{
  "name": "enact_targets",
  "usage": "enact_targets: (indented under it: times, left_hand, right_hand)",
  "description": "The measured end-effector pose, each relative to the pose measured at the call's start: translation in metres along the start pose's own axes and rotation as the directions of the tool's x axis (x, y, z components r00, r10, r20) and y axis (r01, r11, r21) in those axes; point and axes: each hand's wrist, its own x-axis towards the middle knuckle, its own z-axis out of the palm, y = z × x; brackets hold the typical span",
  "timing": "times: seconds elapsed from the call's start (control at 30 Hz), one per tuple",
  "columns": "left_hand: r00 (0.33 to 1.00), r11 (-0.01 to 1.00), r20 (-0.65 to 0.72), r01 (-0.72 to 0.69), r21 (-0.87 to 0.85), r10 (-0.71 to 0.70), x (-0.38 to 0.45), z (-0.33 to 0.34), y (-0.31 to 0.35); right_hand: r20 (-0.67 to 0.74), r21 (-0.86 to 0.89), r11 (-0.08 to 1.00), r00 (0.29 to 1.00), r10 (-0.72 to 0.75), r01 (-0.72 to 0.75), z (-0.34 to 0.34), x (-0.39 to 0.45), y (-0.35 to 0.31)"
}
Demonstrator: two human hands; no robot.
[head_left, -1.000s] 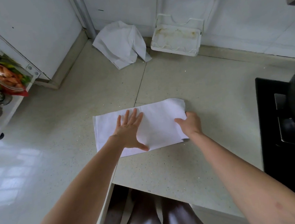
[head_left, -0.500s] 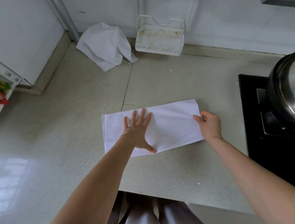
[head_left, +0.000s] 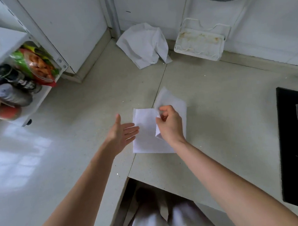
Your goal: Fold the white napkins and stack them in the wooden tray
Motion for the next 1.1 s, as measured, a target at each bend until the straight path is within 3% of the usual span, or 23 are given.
enact_targets:
  times: [0.13, 0.27, 0.5, 0.63, 0.7, 0.8, 0.93, 1.1]
  left_hand:
    - [1.0, 1.0, -0.014, 0.018, -0.007, -0.018, -0.001, -0.008, 0.004]
    - [0.999, 0.999, -0.03, 0.037, 0.026, -0.036, 0.001, -0.011, 0.007]
    - [0.997, 0.992, -0.083, 0.012, 0.122, -0.002, 0.003, -0.01, 0.01]
    - [0.972, 0.967, -0.214, -0.046, 0.25, 0.102, 0.006, -0.006, 0.004]
    - [0.949, 0.92, -0.242, -0.1, 0.38, 0.203, 0.012, -0.004, -0.002]
    - [0.913, 0.76, -0.221, -0.132, 0.636, 0.343, 0.01, 0.003, -0.006]
    - [0.867, 0.625, -0.211, -0.138, 0.769, 0.451, 0.007, 0.011, -0.012]
    - [0.849, 0.597, -0.211, -0.145, 0.789, 0.485, 0.009, 0.013, -0.013]
  right_hand:
    - [0.127, -0.185, 0.982, 0.992, -0.024, 0.047, 0.05, -0.015, -0.001]
    - [0.151, -0.299, 0.951, 0.988, -0.038, 0.082, 0.074, -0.021, 0.008]
    - [0.261, -0.419, 0.882, 0.959, -0.108, 0.213, 0.078, -0.026, 0.019]
    - [0.366, -0.44, 0.835, 0.915, -0.168, 0.33, 0.069, -0.031, 0.025]
    - [0.426, -0.403, 0.85, 0.891, -0.156, 0.341, 0.057, -0.031, 0.028]
    - [0.434, -0.332, 0.873, 0.88, -0.195, 0.357, 0.028, -0.025, 0.032]
    - [0.412, -0.502, 0.745, 0.879, -0.241, 0.44, -0.011, -0.008, 0.047]
    - [0.625, -0.547, 0.571, 0.752, -0.208, 0.612, -0.031, -0.005, 0.061]
